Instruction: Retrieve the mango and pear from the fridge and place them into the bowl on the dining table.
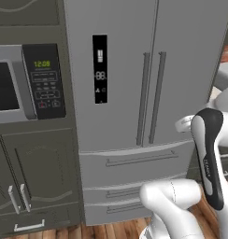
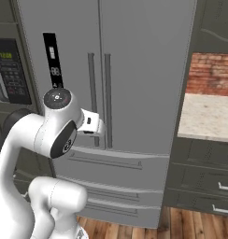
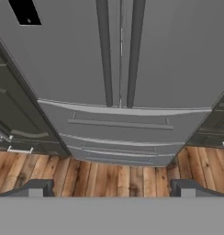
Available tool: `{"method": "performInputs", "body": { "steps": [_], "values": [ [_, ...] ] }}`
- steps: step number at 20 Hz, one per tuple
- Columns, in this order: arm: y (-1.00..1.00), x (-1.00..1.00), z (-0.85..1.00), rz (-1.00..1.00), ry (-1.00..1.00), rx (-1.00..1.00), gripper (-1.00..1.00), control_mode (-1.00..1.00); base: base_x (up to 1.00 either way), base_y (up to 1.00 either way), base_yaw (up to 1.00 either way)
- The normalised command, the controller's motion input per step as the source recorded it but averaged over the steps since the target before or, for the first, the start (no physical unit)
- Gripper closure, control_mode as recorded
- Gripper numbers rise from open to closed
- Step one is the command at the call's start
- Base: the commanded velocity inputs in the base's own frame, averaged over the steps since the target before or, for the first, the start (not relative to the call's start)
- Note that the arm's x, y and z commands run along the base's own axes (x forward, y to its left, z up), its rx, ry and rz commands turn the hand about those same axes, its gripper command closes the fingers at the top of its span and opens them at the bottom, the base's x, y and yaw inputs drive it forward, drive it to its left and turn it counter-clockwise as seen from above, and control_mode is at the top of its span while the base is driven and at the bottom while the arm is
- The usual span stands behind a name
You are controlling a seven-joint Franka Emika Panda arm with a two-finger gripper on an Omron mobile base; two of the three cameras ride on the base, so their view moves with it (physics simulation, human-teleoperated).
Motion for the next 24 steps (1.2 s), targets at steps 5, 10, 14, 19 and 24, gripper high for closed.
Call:
{"method": "performInputs", "body": {
  "steps": [5,10,14,19,24],
  "values": [
    [0.01,0.0,-0.03,0.0,0.0,0.0,-1.0,-1.0,-0.02,0.0,0.0],
    [0.2,0.05,0.0,0.0,-0.05,0.0,-1.0,-1.0,0.0,0.0,0.0],
    [0.4,0.12,0.0,0.0,-0.21,-0.03,-1.0,-1.0,0.0,0.0,0.0],
    [0.32,0.28,0.0,0.0,-0.19,-0.01,-1.0,-1.0,0.0,0.0,0.0],
    [0.14,0.5,0.0,0.0,-0.04,0.0,-1.0,-1.0,0.0,0.0,0.0]
  ]
}}
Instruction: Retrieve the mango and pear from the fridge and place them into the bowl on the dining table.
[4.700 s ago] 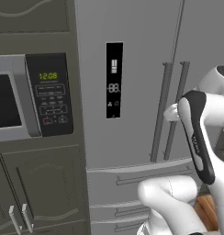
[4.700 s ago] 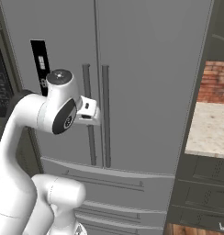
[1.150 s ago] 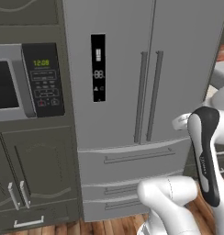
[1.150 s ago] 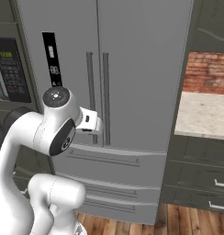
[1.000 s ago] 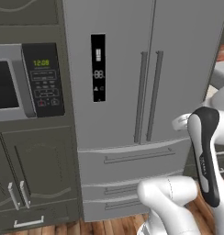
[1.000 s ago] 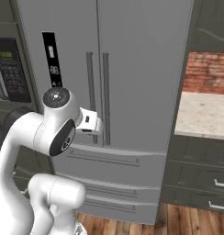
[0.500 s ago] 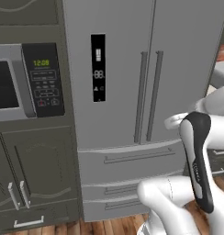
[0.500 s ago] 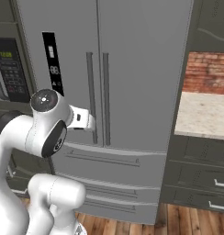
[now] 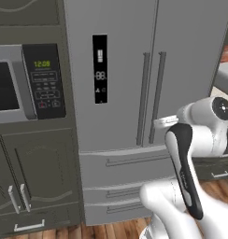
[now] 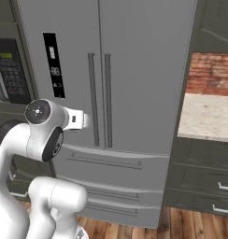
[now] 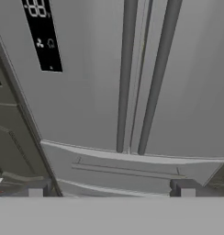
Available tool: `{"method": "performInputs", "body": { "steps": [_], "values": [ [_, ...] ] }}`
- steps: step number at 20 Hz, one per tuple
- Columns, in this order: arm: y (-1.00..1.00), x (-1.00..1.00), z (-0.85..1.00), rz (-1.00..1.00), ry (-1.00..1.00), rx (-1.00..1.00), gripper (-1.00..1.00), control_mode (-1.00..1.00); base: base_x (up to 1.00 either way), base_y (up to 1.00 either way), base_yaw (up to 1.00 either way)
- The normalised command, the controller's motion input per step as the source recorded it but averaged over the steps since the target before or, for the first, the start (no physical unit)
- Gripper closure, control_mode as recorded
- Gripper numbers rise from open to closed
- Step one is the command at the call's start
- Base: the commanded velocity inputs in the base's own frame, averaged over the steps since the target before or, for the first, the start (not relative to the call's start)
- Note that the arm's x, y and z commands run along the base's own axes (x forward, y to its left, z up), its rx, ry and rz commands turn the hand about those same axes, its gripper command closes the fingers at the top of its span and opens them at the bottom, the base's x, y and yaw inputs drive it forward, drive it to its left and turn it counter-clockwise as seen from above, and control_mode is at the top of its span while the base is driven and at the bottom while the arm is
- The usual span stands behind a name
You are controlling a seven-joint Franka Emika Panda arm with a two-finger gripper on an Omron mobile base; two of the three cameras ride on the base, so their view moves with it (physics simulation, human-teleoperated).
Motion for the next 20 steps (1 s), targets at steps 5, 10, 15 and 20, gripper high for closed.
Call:
{"method": "performInputs", "body": {
  "steps": [5,10,15,20],
  "values": [
    [0.07,0.55,0.03,0.0,0.0,0.0,-1.0,-1.0,0.0,0.0,0.0],
    [0.0,0.37,0.07,0.0,0.0,0.0,-1.0,-1.0,0.0,0.0,0.0],
    [0.0,0.18,0.14,0.0,0.0,0.0,-1.0,-1.0,0.0,0.0,0.0],
    [0.0,0.1,0.2,0.0,0.0,0.0,-1.0,-1.0,0.0,0.0,0.0]
  ]
}}
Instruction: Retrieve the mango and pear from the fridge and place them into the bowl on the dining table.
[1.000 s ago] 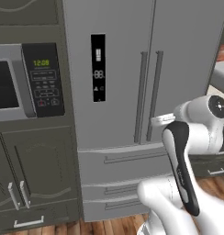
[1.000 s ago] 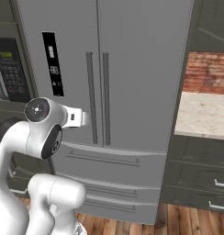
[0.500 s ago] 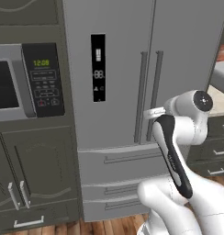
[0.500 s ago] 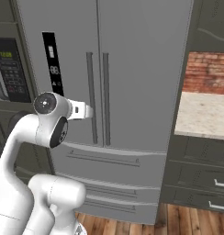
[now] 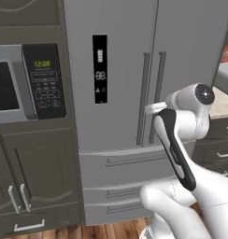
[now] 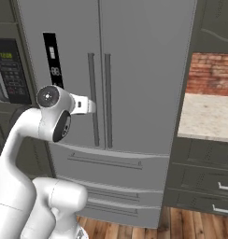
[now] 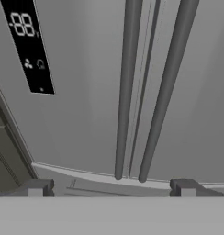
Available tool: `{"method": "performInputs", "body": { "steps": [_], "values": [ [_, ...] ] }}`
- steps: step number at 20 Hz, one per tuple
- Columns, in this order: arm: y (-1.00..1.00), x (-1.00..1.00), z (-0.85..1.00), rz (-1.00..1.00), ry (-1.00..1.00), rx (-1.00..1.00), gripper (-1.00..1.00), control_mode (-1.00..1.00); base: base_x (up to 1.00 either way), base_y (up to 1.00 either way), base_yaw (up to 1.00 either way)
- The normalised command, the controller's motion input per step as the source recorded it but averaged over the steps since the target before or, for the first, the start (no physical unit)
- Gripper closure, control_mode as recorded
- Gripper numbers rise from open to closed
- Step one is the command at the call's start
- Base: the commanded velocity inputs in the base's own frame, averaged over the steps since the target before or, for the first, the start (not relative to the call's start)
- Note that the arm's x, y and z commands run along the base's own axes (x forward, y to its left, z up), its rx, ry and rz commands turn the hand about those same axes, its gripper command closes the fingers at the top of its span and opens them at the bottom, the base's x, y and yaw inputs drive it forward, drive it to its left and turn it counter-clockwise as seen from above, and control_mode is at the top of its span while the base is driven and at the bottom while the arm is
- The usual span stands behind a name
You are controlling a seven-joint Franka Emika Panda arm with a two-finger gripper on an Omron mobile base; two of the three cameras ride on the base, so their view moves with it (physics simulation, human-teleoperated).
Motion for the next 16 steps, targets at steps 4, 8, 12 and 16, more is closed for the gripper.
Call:
{"method": "performInputs", "body": {
  "steps": [4,8,12,16],
  "values": [
    [-0.01,0.2,0.02,-0.02,-0.08,0.0,-1.0,-1.0,0.0,0.0,0.0],
    [0.0,0.28,0.0,0.0,-0.17,0.0,-1.0,-1.0,0.0,0.0,0.0],
    [0.0,0.34,0.0,0.0,-0.23,0.0,-1.0,-1.0,0.0,0.0,0.0],
    [0.0,0.51,0.0,-0.02,-0.17,0.0,-1.0,-1.0,0.0,0.0,0.0]
  ]
}}
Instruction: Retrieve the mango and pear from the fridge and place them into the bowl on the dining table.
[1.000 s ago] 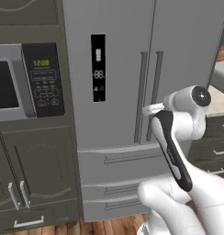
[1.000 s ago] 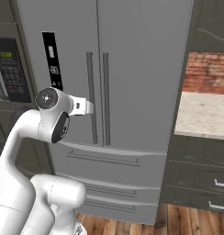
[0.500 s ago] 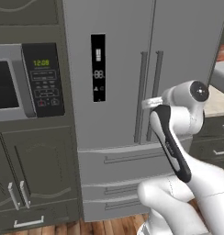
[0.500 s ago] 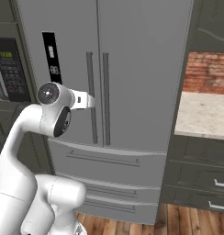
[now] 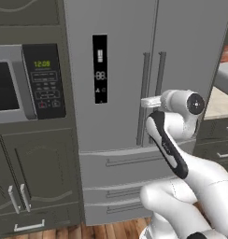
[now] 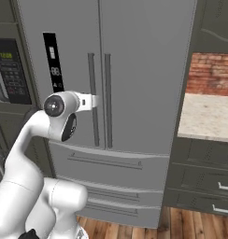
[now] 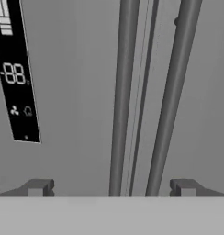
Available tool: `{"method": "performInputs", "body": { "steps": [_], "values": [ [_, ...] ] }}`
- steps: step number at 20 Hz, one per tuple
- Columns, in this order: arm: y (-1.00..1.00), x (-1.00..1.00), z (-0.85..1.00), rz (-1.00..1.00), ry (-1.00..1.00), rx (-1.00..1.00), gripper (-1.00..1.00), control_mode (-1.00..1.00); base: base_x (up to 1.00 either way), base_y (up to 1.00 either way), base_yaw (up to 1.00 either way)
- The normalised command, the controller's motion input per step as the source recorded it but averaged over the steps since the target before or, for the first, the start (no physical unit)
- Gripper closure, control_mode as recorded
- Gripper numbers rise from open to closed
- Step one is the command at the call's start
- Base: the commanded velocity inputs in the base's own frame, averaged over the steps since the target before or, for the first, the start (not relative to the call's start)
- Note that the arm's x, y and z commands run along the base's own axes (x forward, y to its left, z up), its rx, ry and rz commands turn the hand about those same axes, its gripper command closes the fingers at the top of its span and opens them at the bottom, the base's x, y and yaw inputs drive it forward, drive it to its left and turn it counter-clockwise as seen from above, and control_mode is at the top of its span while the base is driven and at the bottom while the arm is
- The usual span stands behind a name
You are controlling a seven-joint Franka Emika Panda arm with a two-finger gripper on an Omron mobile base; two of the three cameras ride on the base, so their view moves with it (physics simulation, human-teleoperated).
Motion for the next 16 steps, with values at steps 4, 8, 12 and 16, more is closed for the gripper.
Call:
{"method": "performInputs", "body": {
  "steps": [4,8,12,16],
  "values": [
    [0.0,0.48,0.01,-0.03,-0.05,0.0,-1.0,-1.0,0.0,0.0,0.0],
    [0.0,0.54,0.05,-0.03,-0.02,0.0,-1.0,-1.0,0.0,0.0,0.0],
    [-0.01,0.51,0.13,-0.02,0.01,0.02,-1.0,-1.0,0.0,0.0,0.0],
    [-0.02,0.38,0.14,0.0,0.02,0.01,-1.0,-1.0,0.0,0.0,0.0]
  ]
}}
